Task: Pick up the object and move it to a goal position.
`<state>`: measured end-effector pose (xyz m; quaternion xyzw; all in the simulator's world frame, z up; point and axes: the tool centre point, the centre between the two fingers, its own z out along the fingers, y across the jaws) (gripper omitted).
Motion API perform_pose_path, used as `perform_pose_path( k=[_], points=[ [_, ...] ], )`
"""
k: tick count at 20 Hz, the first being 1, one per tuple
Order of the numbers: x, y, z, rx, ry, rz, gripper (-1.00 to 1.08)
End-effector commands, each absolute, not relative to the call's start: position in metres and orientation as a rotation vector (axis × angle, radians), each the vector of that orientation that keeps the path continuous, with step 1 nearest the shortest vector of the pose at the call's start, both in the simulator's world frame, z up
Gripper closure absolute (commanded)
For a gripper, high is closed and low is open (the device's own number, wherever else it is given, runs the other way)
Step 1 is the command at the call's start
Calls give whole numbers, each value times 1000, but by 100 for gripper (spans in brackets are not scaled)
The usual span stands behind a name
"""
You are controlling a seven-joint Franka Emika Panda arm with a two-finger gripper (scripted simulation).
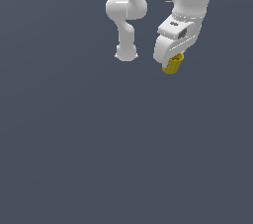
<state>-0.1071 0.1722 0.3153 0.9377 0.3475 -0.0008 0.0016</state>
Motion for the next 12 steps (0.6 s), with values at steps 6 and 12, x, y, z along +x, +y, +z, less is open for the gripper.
perform_pose_path(
  k=[6, 12],
  points=[
    [-130, 208, 360, 2945, 1090, -1, 108],
    [-135, 220, 374, 2946, 1089, 0, 108]
  ],
)
